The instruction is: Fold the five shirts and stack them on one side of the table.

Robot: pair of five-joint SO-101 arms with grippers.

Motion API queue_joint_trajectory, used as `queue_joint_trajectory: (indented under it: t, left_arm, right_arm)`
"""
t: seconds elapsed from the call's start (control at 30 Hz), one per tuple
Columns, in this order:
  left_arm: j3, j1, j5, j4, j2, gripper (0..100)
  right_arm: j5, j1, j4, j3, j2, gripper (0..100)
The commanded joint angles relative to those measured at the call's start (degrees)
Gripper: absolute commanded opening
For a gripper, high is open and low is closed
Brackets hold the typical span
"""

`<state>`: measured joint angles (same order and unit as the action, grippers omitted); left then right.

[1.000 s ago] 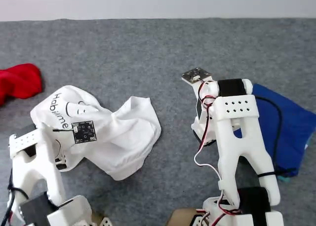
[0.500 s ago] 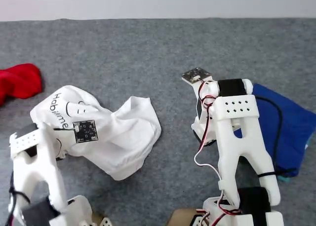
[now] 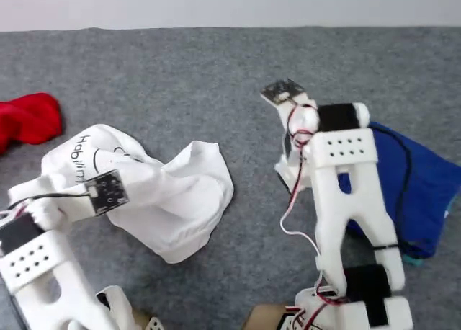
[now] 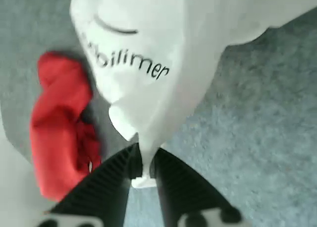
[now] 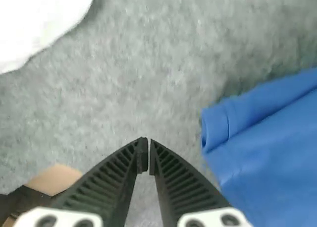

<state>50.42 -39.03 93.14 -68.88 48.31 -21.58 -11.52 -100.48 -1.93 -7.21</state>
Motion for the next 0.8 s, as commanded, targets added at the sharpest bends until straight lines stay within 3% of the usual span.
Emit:
queue_joint_trajectory:
  t: [0.0, 0.17, 0.37, 0.77]
  left_arm:
    - [-1.45, -6.07, -0.88, -0.62, 1.93, 1]
    - [-1.01, -12.57, -0.88, -0.62, 1.93, 1]
    - [1.10, -14.59, -2.46, -0.26, 2.20, 1]
    - [3.03, -14.33, -4.92, -0.18, 2.20, 1]
  right_arm:
    - [0.00, -3.12, -2.33, 9.14, 4.62, 1.2]
    - [2.81, -9.89, -2.33, 21.98, 17.45, 2.2]
    - [7.38, -18.33, -2.33, 38.07, 32.48, 19.9]
    - [7.74, -24.84, -2.24, 72.88, 60.88, 20.7]
